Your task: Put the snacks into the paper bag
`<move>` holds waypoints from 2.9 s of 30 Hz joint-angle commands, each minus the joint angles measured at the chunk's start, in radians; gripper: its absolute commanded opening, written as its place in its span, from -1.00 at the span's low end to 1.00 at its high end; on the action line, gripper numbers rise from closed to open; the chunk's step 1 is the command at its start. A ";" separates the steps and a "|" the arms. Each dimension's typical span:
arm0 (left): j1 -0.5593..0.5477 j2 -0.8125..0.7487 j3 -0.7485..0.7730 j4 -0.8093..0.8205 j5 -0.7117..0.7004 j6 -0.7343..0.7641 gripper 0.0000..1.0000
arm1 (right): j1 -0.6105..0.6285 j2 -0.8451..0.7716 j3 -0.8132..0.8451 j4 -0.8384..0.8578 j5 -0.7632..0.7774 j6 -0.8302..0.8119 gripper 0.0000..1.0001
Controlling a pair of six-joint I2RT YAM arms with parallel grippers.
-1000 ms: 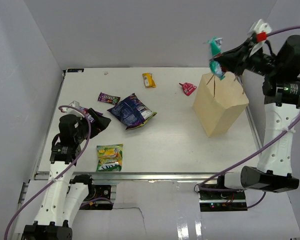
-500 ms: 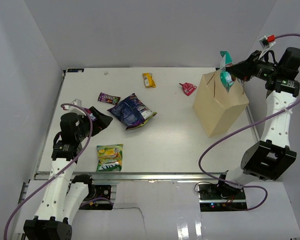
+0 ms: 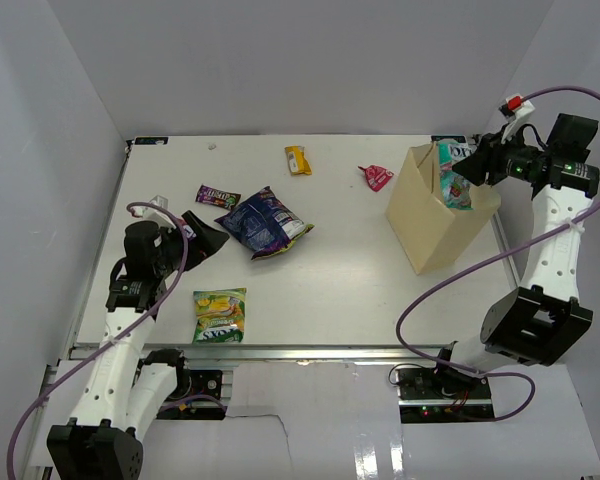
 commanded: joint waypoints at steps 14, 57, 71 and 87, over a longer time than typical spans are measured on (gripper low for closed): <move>-0.001 0.056 0.020 0.065 0.055 -0.050 0.96 | 0.113 -0.114 0.190 -0.071 0.042 -0.017 0.41; -0.158 0.607 0.067 0.603 0.365 0.128 -0.88 | 0.805 0.011 -0.263 0.285 0.373 0.590 0.95; -0.158 0.352 -0.002 0.480 0.382 -0.035 -1.00 | 0.928 0.240 -0.071 0.250 -0.040 0.187 0.80; -0.159 0.500 0.253 0.327 0.486 -0.364 -1.00 | 1.338 -0.108 -0.609 0.865 0.902 -0.173 0.80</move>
